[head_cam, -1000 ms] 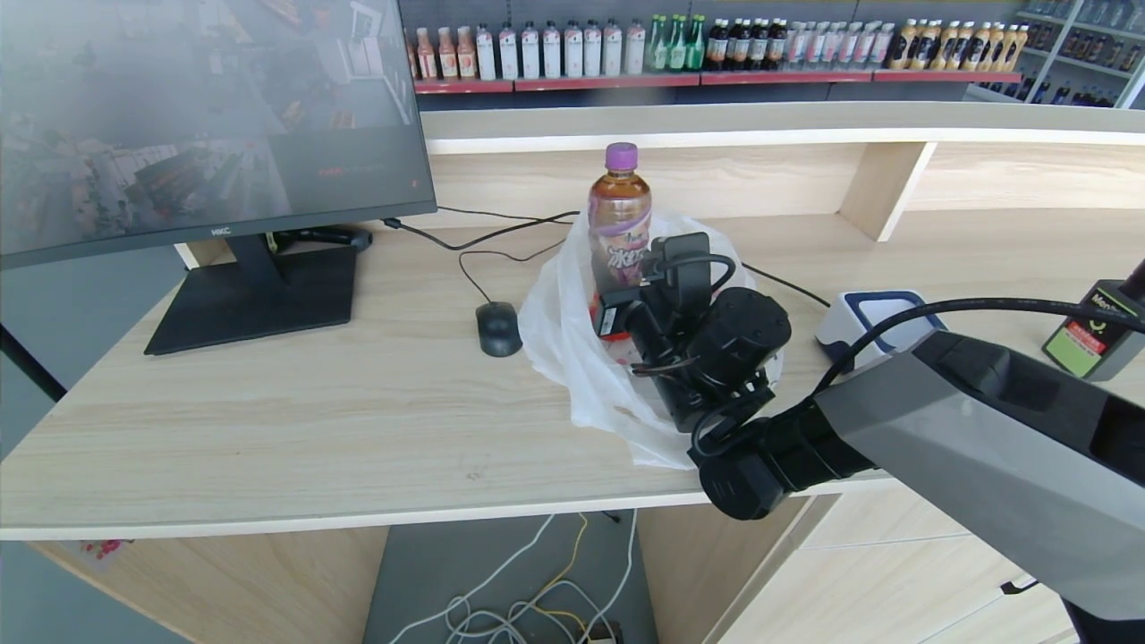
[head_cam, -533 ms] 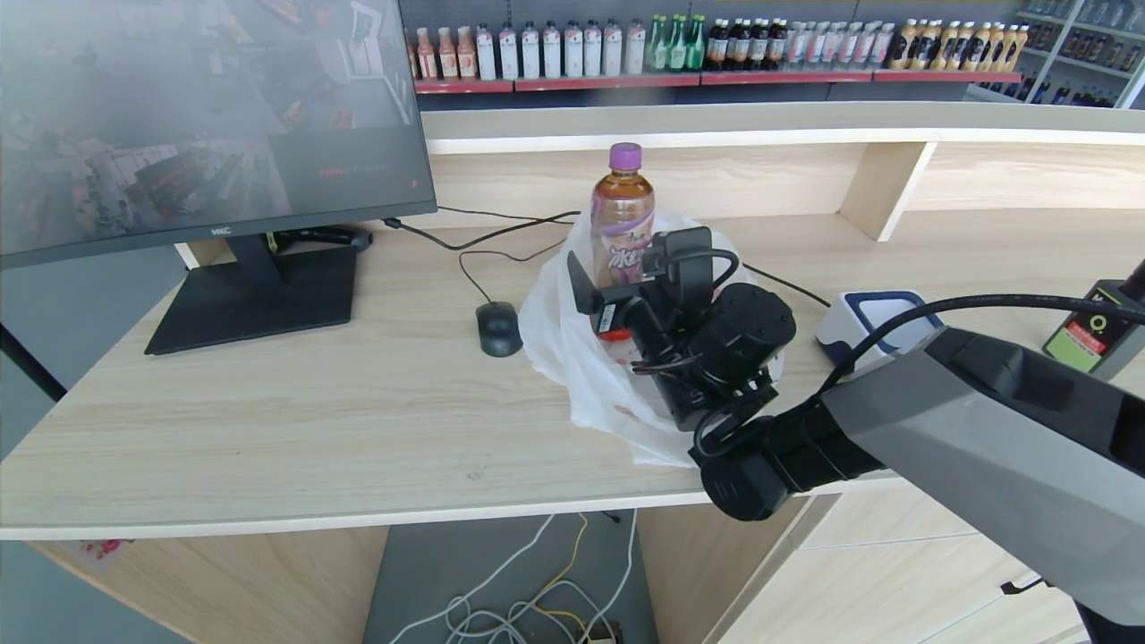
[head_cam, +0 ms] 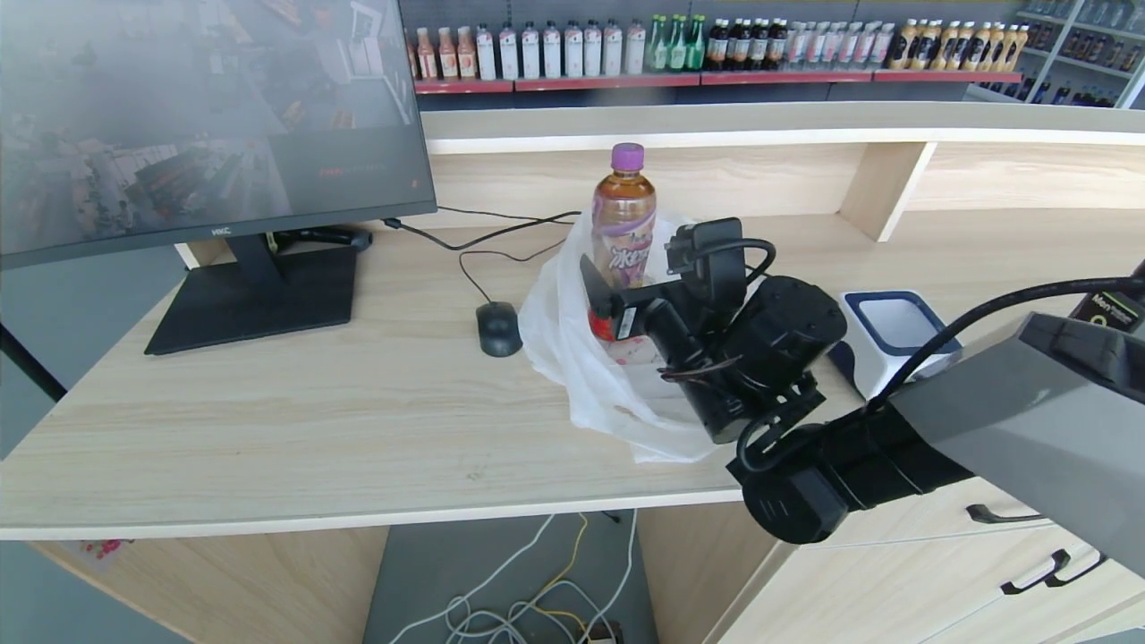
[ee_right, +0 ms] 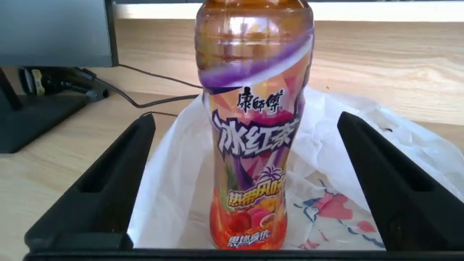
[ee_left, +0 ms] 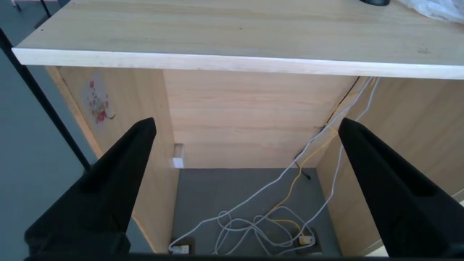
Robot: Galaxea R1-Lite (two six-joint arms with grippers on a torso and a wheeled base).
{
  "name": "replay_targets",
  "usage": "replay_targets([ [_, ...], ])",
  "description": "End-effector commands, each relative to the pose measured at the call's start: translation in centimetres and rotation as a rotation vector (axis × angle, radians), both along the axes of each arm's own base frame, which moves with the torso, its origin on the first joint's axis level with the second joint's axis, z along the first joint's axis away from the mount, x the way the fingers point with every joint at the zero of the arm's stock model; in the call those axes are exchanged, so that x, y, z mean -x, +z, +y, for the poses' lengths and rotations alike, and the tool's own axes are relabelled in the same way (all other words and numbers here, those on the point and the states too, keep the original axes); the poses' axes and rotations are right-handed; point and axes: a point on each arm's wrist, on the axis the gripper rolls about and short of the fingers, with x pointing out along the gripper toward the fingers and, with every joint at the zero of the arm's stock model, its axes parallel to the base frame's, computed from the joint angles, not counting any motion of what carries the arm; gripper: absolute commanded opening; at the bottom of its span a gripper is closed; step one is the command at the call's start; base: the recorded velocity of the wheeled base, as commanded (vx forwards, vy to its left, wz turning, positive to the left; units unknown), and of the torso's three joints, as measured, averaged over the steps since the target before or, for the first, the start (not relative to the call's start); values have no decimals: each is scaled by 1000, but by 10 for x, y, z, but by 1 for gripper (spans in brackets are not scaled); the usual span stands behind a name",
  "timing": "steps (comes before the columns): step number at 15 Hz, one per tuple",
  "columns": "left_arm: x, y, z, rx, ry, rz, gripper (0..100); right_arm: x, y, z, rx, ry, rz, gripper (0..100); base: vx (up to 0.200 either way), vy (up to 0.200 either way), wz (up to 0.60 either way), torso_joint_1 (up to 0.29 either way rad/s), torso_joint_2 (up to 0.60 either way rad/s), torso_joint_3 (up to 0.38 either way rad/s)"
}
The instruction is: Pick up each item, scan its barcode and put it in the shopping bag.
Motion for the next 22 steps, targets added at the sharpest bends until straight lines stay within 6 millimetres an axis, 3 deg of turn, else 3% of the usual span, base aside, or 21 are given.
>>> replay_targets([
  [1, 0, 0, 0, 0, 0, -1, 100, 27, 20, -3, -15, 36, -19, 100, 0, 0, 0, 0, 0, 0],
  [4, 0, 0, 0, -8, -2, -1, 100, 52, 33, -12, -19, 57, -23, 100, 0, 0, 0, 0, 0, 0],
  [8, 0, 0, 0, -6, -2, -1, 100, 85, 45, -44, -14, 52, -17, 100, 0, 0, 0, 0, 0, 0],
  [13, 0, 0, 0, -1, -2, -1, 100, 142, 27, -94, 56, 49, 68, 100, 0, 0, 0, 0, 0, 0],
  [19, 0, 0, 0, 3, -2, -1, 100, 160, 21, -110, 70, 50, 88, 100, 0, 0, 0, 0, 0, 0],
  [22, 0, 0, 0, 2, -2, -1, 100, 161, 21, -110, 62, 53, 91, 100, -200, 0, 0, 1, 1, 1],
])
